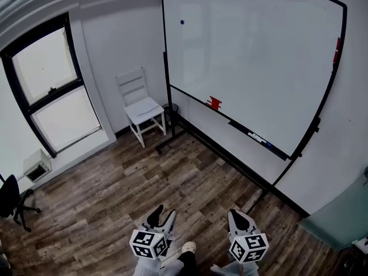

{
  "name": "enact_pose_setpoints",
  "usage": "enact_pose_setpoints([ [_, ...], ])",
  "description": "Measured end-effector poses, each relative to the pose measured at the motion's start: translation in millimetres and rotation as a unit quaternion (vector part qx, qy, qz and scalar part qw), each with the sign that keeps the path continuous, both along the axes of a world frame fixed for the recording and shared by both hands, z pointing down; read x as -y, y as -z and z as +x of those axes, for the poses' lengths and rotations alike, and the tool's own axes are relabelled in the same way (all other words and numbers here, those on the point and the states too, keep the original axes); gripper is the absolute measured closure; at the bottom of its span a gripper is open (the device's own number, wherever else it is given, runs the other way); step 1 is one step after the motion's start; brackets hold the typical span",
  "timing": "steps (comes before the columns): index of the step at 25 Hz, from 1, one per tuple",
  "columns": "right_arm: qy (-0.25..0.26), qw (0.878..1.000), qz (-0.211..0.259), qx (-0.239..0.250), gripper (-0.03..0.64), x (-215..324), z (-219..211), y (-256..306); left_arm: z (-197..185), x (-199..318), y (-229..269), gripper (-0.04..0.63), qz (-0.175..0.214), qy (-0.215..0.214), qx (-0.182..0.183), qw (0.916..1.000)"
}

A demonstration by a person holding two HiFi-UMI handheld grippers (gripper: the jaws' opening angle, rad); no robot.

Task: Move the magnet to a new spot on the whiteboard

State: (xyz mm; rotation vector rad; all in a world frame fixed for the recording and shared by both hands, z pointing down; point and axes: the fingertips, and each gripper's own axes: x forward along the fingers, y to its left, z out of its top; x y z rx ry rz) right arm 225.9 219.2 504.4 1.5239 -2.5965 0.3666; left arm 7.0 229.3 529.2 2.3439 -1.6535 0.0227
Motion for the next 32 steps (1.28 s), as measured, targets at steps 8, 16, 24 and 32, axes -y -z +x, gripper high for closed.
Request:
enact_pose_setpoints([
  [8, -0.009, 1.000, -0.001, 0.004, 0.588, 71, -10, 1, -11, 74, 4, 0.403, 0.003, -0.009, 0.007, 0.9999],
  [16, -0.015, 1.000, -0.001, 0.005, 0.588, 124, -16, 0, -21, 121, 0, 0.403, -0.001, -0.009, 0.006, 0.9999],
  [24, -0.010, 1.000, -0.003, 0.005, 0.588, 161, -33, -7, -37, 156, -7, 0.404, -0.001, -0.007, 0.004, 1.0000],
  [32, -0.005, 1.000, -0.012, 0.000, 0.588, 169, -46, -11, -39, 169, -7, 0.403, 0.000, -0.021, 0.003, 0.9998],
])
